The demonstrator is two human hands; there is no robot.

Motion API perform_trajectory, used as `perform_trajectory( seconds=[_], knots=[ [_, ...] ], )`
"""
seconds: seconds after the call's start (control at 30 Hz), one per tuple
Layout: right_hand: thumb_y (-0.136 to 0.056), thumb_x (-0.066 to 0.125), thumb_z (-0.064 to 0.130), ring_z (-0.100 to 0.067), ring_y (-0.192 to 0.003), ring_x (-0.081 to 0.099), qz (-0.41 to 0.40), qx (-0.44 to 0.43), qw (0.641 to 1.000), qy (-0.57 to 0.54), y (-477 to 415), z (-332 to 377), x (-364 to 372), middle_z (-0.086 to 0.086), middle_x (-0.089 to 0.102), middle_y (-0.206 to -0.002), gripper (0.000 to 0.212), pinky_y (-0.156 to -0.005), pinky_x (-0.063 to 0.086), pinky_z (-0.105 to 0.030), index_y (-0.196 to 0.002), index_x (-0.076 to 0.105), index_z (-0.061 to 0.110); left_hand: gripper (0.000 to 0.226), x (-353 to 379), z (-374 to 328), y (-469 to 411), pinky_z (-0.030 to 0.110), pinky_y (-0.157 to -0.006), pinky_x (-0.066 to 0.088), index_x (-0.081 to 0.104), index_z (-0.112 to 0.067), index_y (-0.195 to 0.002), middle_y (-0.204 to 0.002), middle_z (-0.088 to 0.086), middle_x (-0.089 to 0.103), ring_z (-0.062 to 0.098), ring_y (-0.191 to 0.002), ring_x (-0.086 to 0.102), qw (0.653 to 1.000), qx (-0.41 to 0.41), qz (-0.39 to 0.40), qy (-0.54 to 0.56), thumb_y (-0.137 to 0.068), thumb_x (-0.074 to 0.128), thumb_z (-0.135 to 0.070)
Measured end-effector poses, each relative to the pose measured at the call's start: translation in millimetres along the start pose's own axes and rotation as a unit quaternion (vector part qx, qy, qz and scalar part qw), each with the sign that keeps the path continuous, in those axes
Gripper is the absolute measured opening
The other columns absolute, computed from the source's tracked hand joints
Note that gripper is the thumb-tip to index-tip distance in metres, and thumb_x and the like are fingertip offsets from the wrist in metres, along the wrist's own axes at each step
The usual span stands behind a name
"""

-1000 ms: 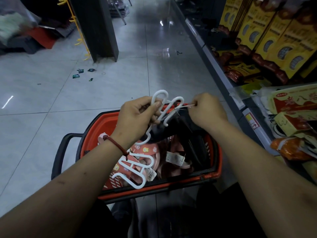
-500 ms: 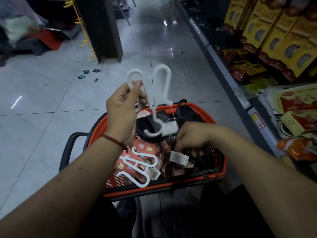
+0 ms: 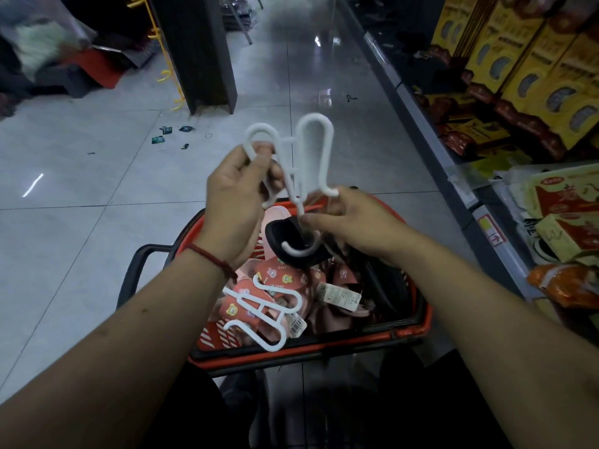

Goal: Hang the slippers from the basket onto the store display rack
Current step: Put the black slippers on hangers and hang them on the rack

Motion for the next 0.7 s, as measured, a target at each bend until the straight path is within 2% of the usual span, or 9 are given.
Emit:
perform_trajectory(
  seconds=[0.03,0.1,0.17,0.3,0.4,0.47,0.57,0.63,0.7],
  knots=[
    [-0.094,0.068,0.025,0.004,-0.045,0.052,0.008,0.008,1.000,0.013,0,-2,3,-0.003,0.073,-0.080,0.020,-0.044,0.039,-0.011,-0.108,0.071,0.011,0.014,-11,-1,-2,0.042,-0.084,0.054,0.062,-0.010,-0.100,-0.068,0.001,0.054,0.011,-0.060,0.055,0.998,0.000,-0.049,0.026,-0.104,0.048,-0.011],
    [-0.098,0.063,0.021,0.003,-0.041,0.050,-0.014,0.020,0.999,-0.034,-1,-5,0,-0.004,0.069,-0.069,0.021,-0.041,0.038,-0.010,-0.097,0.072,0.002,0.014,-37,1,-5,0.037,-0.082,0.055,0.062,-0.008,-0.103,-0.067,0.001,0.050,0.010,-0.055,0.054,0.988,-0.012,-0.135,0.080,-0.103,0.048,-0.007],
    [-0.099,0.062,0.019,0.000,-0.043,0.052,-0.047,0.009,0.996,-0.080,-2,-2,-10,-0.005,0.067,-0.066,0.022,-0.042,0.038,-0.012,-0.093,0.072,0.000,0.018,-50,5,-7,0.033,-0.082,0.058,0.064,-0.008,-0.106,-0.068,0.002,0.048,0.010,-0.055,0.050,0.984,-0.033,-0.154,0.084,-0.102,0.047,-0.003],
    [-0.099,0.061,0.019,-0.002,-0.043,0.050,-0.081,0.000,0.995,-0.056,0,1,-21,-0.017,0.071,-0.075,0.024,-0.044,0.040,-0.015,-0.093,0.072,-0.001,0.030,-42,16,-6,0.034,-0.066,0.060,0.068,-0.010,-0.102,-0.067,0.006,0.048,0.015,-0.058,0.045,0.992,-0.092,-0.085,-0.029,-0.096,0.042,0.003],
    [-0.099,0.059,0.016,-0.003,-0.039,0.047,-0.153,-0.002,0.985,-0.080,3,0,-38,0.000,0.070,-0.063,0.023,-0.043,0.040,-0.019,-0.089,0.072,0.000,0.036,-34,23,-4,0.031,-0.054,0.050,0.066,-0.009,-0.105,-0.065,0.008,0.048,0.019,-0.059,0.046,0.984,-0.126,-0.012,-0.128,-0.084,0.039,0.002],
    [-0.100,0.057,0.017,-0.007,-0.039,0.045,-0.175,0.000,0.979,-0.103,5,-1,-46,0.001,0.064,-0.058,0.025,-0.043,0.041,-0.021,-0.086,0.070,0.000,0.036,-28,28,-2,0.030,-0.052,0.047,0.068,-0.008,-0.109,-0.064,0.005,0.044,0.018,-0.059,0.043,0.979,-0.144,0.039,-0.141,-0.084,0.043,-0.005],
    [-0.100,0.057,0.021,-0.012,-0.046,0.046,-0.196,0.004,0.974,-0.112,7,-5,-52,-0.007,0.058,-0.066,0.026,-0.042,0.040,-0.019,-0.085,0.071,0.004,0.021,-9,28,2,0.025,-0.051,0.040,0.073,-0.007,-0.103,-0.066,0.001,0.040,0.015,-0.058,0.036,0.966,-0.119,0.123,-0.195,-0.093,0.061,-0.020],
    [-0.101,0.056,0.021,-0.008,-0.047,0.044,-0.233,0.005,0.964,-0.129,11,-8,-62,-0.009,0.053,-0.071,0.025,-0.042,0.036,-0.015,-0.088,0.072,0.007,0.023,-6,23,3,0.020,-0.048,0.038,0.074,-0.004,-0.100,-0.062,-0.002,0.044,0.013,-0.053,0.035,0.970,-0.089,0.108,-0.198,-0.093,0.067,-0.024],
    [-0.101,0.056,0.022,-0.009,-0.048,0.040,-0.237,-0.004,0.954,-0.183,13,-7,-72,-0.007,0.053,-0.073,0.023,-0.044,0.032,-0.018,-0.093,0.072,0.009,0.024,-21,17,-4,0.019,-0.048,0.042,0.075,-0.004,-0.103,-0.059,-0.006,0.048,0.008,-0.048,0.036,0.986,-0.081,0.023,-0.142,-0.094,0.067,-0.025]
  ],
)
Point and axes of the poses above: each hand's wrist, its own y-axis away from the middle knuckle, its own x-axis out of the palm, z = x × y, the point moved 9 cm from there along -y, towards the middle knuckle
